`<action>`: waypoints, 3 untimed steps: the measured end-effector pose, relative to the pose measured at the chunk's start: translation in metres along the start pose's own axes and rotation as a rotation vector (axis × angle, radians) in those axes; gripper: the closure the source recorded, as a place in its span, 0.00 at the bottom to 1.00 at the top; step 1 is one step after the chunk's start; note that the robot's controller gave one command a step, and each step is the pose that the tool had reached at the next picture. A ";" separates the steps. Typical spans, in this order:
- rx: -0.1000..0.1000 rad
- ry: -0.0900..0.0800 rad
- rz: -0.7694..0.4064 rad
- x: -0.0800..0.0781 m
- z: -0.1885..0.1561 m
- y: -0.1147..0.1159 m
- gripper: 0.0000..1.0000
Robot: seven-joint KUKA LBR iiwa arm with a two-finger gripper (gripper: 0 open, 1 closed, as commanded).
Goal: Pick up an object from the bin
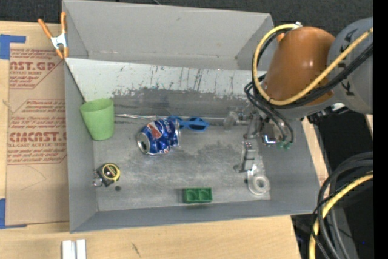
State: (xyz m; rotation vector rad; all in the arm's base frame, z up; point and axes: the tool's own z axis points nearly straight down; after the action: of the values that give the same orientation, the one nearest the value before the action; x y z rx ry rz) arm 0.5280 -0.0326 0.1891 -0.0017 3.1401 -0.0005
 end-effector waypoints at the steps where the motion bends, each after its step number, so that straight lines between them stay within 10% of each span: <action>1: -0.002 0.009 -0.134 0.048 0.099 0.037 0.00; 2: -0.002 -0.011 -0.186 0.044 0.118 0.081 0.00; 3: -0.001 0.001 -0.184 0.047 0.119 0.079 1.00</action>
Offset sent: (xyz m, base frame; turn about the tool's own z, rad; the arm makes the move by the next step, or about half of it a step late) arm -0.0449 0.0348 -0.0948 -0.1317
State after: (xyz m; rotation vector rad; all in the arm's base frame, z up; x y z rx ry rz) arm 0.4809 0.0459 0.0697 -0.2896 3.1278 0.0007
